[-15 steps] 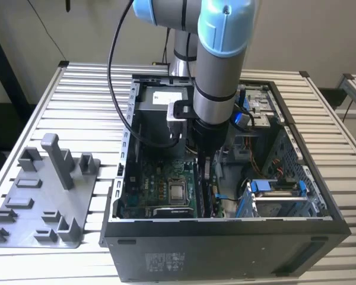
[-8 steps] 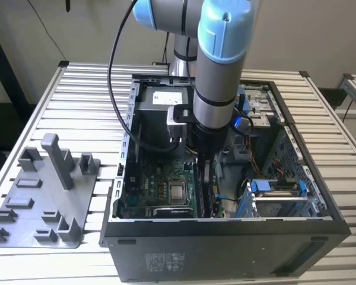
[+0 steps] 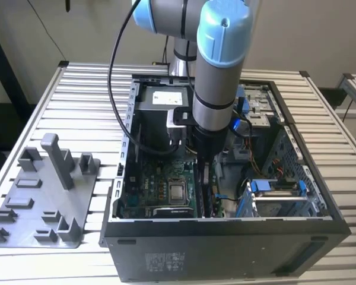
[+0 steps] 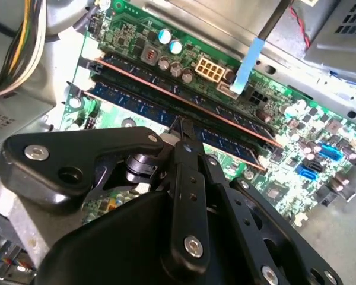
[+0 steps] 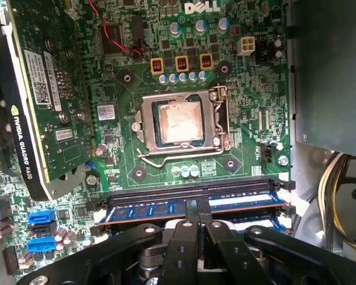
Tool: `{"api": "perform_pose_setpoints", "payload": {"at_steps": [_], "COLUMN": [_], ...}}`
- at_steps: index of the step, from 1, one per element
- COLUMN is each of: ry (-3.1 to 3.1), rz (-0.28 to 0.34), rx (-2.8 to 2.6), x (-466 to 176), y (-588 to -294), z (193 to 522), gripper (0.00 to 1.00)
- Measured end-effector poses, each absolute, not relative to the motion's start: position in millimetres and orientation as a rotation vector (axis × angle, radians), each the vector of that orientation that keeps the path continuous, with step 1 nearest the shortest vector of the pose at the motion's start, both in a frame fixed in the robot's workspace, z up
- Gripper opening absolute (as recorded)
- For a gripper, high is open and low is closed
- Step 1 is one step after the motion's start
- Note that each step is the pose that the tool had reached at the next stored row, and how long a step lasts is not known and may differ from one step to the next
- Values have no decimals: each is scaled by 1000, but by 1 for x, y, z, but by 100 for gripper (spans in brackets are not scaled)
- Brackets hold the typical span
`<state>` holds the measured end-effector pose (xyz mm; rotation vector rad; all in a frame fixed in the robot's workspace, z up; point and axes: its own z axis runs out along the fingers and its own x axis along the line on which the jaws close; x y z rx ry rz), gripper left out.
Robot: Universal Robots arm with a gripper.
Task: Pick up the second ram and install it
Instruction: 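Press down the second ram until it locks into place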
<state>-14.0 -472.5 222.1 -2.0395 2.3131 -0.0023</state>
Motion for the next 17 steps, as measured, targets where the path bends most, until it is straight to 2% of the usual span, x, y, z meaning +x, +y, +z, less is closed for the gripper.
{"api": "perform_pose_setpoints", "payload": {"at_steps": [9, 17], "ry": [2315, 2315], "rz": [-3, -3], "rx": [-2041, -2041], "x": [-14, -14], "y": [-473, -473], "z": [262, 262], "gripper": [11, 11]}}
